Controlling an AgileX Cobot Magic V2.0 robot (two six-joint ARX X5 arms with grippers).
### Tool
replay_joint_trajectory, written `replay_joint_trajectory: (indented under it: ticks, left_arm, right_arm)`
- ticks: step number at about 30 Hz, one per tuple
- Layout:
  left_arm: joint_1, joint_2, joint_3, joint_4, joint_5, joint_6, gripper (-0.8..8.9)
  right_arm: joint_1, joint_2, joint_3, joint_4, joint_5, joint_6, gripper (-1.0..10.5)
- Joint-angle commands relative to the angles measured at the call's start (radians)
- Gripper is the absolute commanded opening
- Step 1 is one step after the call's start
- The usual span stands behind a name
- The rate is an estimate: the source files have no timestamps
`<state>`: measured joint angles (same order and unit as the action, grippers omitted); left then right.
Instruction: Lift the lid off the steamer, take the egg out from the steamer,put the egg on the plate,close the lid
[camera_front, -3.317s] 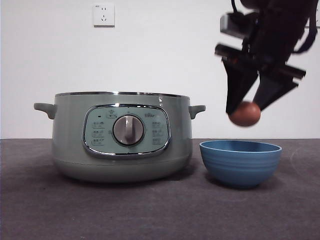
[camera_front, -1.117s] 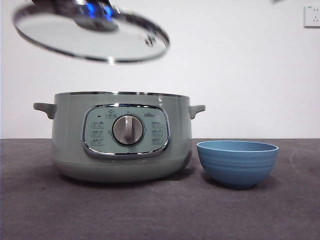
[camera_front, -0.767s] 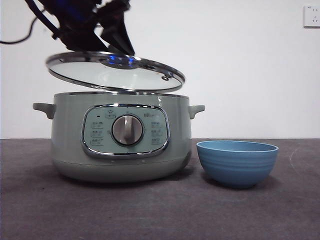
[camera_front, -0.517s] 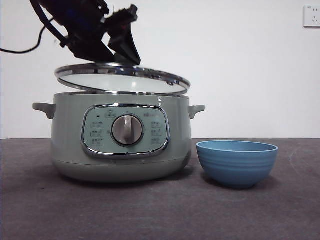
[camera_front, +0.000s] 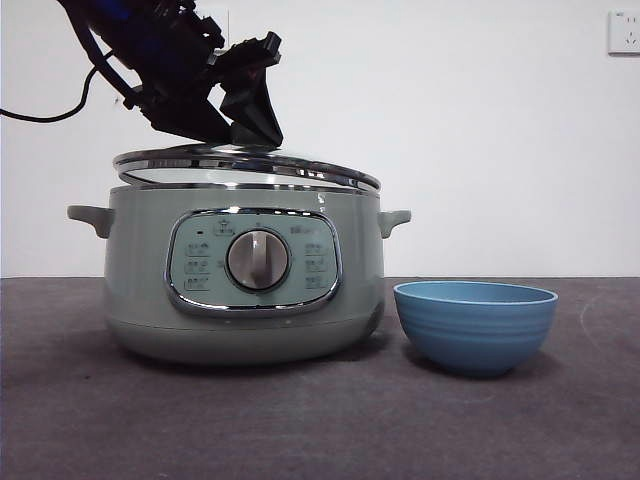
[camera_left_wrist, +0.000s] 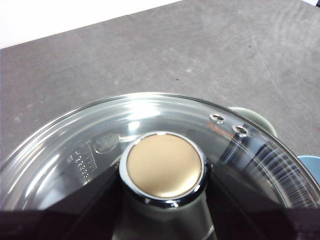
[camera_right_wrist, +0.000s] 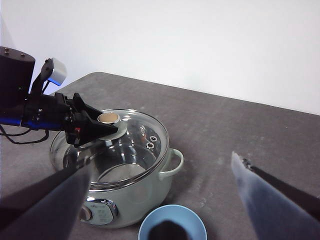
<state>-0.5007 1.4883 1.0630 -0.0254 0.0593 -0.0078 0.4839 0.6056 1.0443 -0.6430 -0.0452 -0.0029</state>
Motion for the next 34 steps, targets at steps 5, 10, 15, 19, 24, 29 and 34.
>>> replay_joint_trajectory:
  ticks: [5, 10, 15, 19, 24, 29, 34]
  left_arm:
    - [-0.003, -0.002, 0.006, -0.011, -0.006, 0.013, -0.09]
    - [-0.003, 0.016, 0.006, -0.034, -0.006, 0.012, -0.09]
    - [-0.003, 0.041, 0.006, -0.101, -0.005, 0.008, 0.04]
    - [-0.003, 0.042, 0.006, -0.14, -0.005, 0.001, 1.35]
    - [-0.003, 0.036, 0.006, -0.14, -0.003, 0.0, 4.45]
    - [-0.003, 0.014, 0.006, -0.141, -0.002, 0.0, 4.44]
    - [-0.003, -0.05, 0.006, -0.146, -0.002, 0.0, 4.44]
  right_arm:
    - [0.002, -0.002, -0.009, 0.005, -0.002, 0.013, 4.7]
    - [0.002, -0.002, -0.009, 0.005, -0.007, 0.013, 4.7]
    - [0.002, -0.002, -0.009, 0.005, -0.008, 0.013, 4.7]
    - [0.002, -0.002, -0.009, -0.002, -0.008, 0.013, 4.7]
    - [0.002, -0.002, -0.009, -0.03, -0.008, 0.013, 4.7]
    - [0.002, -0.002, -0.009, -0.055, -0.008, 0.013, 4.7]
    - [0.002, -0.002, -0.009, -0.08, -0.008, 0.013, 4.7]
